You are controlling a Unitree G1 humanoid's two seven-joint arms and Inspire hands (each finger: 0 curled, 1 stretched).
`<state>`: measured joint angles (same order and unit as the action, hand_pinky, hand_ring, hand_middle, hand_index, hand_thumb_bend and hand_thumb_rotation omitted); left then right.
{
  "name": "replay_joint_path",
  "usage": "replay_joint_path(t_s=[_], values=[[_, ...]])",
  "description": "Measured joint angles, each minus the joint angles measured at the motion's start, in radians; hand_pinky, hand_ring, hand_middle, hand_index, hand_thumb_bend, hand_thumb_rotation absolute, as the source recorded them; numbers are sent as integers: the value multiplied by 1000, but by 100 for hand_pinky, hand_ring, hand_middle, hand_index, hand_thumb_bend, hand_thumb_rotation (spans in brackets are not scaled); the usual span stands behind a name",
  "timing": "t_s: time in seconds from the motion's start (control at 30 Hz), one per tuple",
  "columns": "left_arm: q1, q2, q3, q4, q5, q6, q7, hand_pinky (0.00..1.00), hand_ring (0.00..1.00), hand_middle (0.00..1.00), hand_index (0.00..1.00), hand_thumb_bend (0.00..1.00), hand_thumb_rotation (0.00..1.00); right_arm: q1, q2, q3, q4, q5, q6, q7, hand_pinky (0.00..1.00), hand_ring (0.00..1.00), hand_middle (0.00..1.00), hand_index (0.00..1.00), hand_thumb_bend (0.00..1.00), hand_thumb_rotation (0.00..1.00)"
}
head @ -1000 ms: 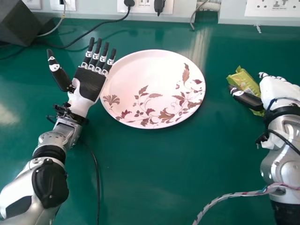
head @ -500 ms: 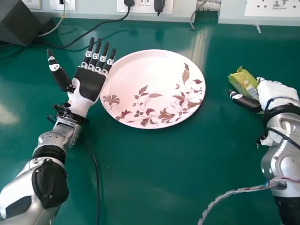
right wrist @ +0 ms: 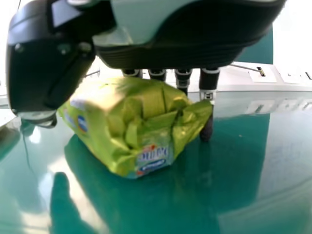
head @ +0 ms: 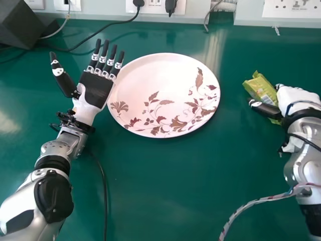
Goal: Pick up biscuit and place it in the plate
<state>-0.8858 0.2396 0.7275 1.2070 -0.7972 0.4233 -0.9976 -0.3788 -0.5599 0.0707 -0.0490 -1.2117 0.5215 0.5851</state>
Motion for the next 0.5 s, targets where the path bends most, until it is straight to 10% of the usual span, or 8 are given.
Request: replay_joint_path(t_s=[0.5], values=[[-1,4,12,7,-10,34,-2,100,100,99,100,100,77,-3,-58,46,29,20,2,-21,57,73,93,100,77,70]])
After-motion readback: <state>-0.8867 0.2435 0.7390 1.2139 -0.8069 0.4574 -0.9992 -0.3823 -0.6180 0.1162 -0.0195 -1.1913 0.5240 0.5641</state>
